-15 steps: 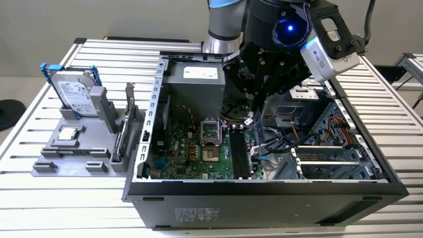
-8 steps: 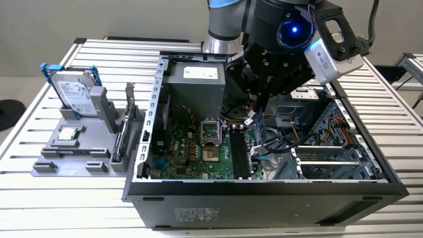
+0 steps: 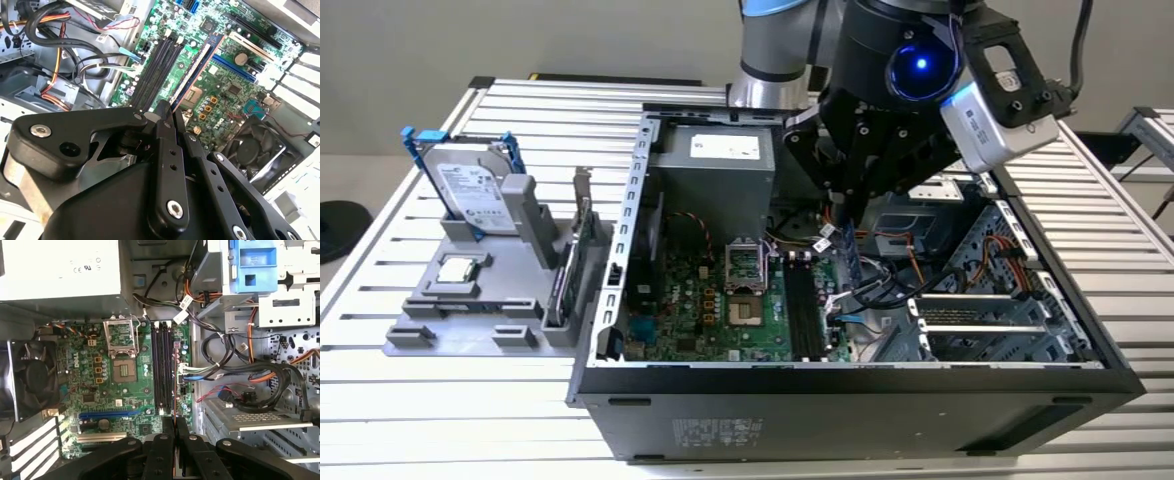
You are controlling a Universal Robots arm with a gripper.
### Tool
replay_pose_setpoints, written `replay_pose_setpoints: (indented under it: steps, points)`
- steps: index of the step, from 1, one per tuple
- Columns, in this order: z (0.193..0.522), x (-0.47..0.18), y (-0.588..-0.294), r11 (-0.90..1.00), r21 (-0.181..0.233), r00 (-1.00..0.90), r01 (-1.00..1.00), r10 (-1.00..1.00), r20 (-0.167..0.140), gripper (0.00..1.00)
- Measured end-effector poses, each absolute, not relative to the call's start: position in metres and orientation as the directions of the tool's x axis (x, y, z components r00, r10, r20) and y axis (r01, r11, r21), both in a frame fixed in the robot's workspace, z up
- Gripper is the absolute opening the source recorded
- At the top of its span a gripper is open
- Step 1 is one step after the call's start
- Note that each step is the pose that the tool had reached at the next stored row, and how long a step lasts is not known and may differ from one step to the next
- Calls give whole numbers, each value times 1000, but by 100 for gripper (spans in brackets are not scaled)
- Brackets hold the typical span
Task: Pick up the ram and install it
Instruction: 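Insert the ram into the slot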
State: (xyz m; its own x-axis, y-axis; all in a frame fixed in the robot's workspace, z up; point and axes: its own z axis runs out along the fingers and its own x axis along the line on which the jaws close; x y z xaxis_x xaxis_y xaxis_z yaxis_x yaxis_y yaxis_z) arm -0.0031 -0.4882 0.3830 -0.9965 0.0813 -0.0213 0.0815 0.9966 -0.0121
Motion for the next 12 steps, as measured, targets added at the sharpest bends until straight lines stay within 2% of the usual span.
replay_pose_setpoints:
  steps: [4, 12]
  points:
    - [382, -2, -488, 996, -13, -996, 87, 87, -6, 0]
    - [377, -2, -488, 996, -13, -996, 93, 93, -6, 0]
